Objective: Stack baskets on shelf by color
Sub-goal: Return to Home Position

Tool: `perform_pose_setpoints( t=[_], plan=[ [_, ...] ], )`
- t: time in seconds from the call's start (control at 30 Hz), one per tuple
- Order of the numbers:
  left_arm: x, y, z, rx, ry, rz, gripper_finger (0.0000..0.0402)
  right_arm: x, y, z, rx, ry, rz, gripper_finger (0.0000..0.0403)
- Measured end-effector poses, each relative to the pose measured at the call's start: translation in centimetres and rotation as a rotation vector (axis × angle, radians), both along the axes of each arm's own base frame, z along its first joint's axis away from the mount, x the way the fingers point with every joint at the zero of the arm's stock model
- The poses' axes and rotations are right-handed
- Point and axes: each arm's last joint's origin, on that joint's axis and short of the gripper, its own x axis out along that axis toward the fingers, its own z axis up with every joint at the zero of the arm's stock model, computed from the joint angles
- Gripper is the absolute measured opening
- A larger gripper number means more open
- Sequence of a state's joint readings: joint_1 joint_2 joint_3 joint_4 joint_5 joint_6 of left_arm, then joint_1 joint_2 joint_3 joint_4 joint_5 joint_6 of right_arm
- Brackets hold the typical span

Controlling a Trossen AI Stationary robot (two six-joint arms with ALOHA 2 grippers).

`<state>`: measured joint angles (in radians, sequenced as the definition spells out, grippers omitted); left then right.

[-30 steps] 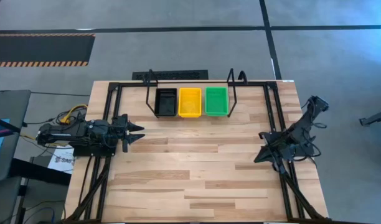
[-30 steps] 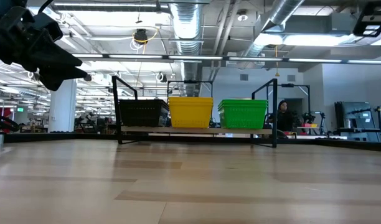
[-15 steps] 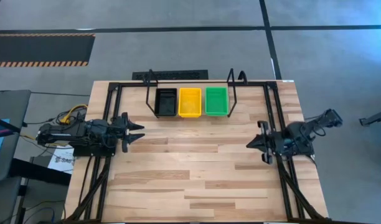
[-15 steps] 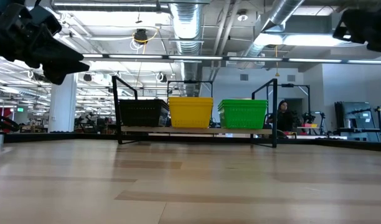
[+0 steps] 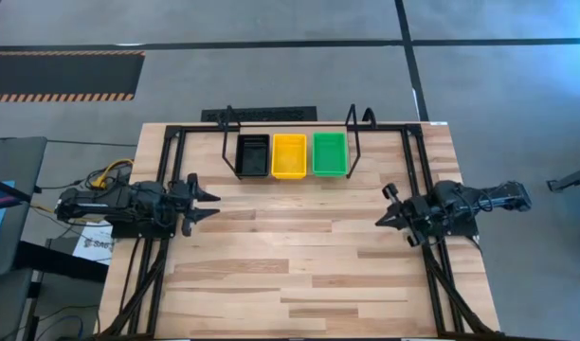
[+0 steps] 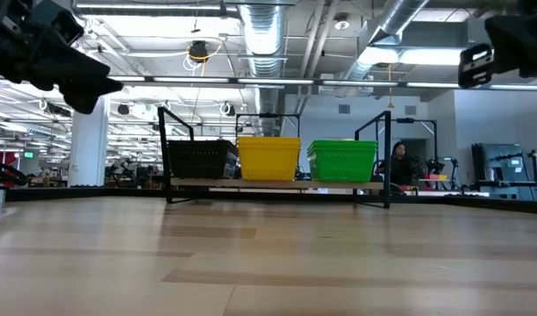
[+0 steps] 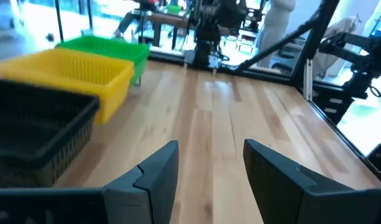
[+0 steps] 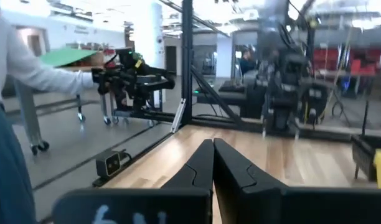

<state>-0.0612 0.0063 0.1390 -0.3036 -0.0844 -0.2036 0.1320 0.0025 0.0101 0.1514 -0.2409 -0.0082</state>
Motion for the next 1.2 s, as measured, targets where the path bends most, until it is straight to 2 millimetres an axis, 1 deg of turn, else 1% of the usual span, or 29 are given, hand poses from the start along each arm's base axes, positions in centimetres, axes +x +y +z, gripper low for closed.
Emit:
perform_pose_setpoints(
  t=[0.07,0.2,0.5,0.63,0.73,0.87,1.2],
  plan=[
    [0.0,0.0,0.3,0.037,-0.031,-0.005,0.0169,0.0,-0.1,-0.1,0.050,0.029,-0.006,0.0025],
    [0.1,0.0,1.0,0.121,-0.104,-0.014,0.0169,0.1,-0.3,-0.2,0.054,0.038,-0.023,0.0026],
    [0.1,0.0,1.2,0.151,-0.118,-0.021,0.0169,0.1,-0.4,-0.2,0.054,0.042,-0.038,0.0026],
    [0.1,-0.3,1.3,0.204,-0.144,-0.128,0.0169,0.1,-0.4,-0.3,0.053,0.053,-0.038,0.0028],
    [0.1,-0.5,1.3,0.186,-0.149,-0.189,0.0169,0.1,-0.4,-0.4,0.053,0.060,-0.038,0.0029],
    [0.1,-0.4,1.1,0.111,-0.120,-0.134,0.0169,0.1,-0.4,-0.5,0.052,0.068,-0.039,0.0027],
    [0.0,0.2,0.0,0.016,0.003,0.056,0.0169,0.1,-0.4,-0.5,0.052,0.068,-0.040,0.0029]
  ],
)
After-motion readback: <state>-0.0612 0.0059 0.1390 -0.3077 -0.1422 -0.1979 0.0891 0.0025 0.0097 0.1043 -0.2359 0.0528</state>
